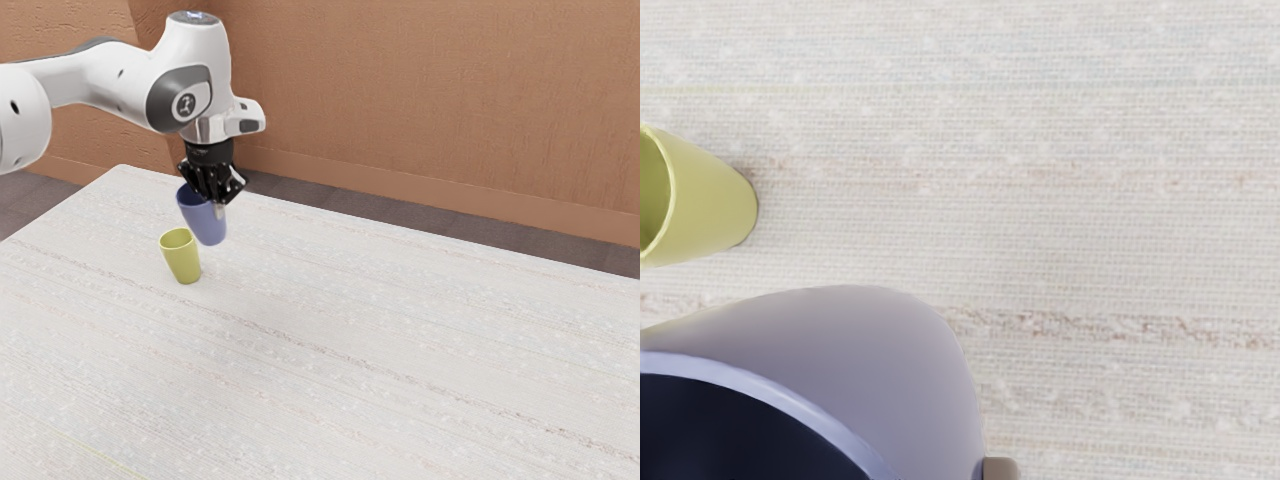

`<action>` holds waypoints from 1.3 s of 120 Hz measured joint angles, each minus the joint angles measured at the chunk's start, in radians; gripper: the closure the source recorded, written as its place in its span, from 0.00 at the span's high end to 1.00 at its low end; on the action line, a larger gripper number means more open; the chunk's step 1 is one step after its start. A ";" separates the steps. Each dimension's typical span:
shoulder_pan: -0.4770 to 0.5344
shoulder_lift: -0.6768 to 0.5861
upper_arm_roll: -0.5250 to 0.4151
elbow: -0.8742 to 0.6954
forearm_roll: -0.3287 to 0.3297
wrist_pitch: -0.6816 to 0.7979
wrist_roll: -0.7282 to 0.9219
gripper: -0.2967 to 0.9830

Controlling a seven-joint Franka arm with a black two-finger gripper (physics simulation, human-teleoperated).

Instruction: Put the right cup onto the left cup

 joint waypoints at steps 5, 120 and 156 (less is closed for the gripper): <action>0.018 0.005 0.000 0.009 0.004 -0.002 0.009 0.16; 0.277 0.301 -0.004 0.288 -0.103 0.005 0.312 0.16; 0.291 0.358 -0.006 0.331 -0.113 0.007 0.377 0.16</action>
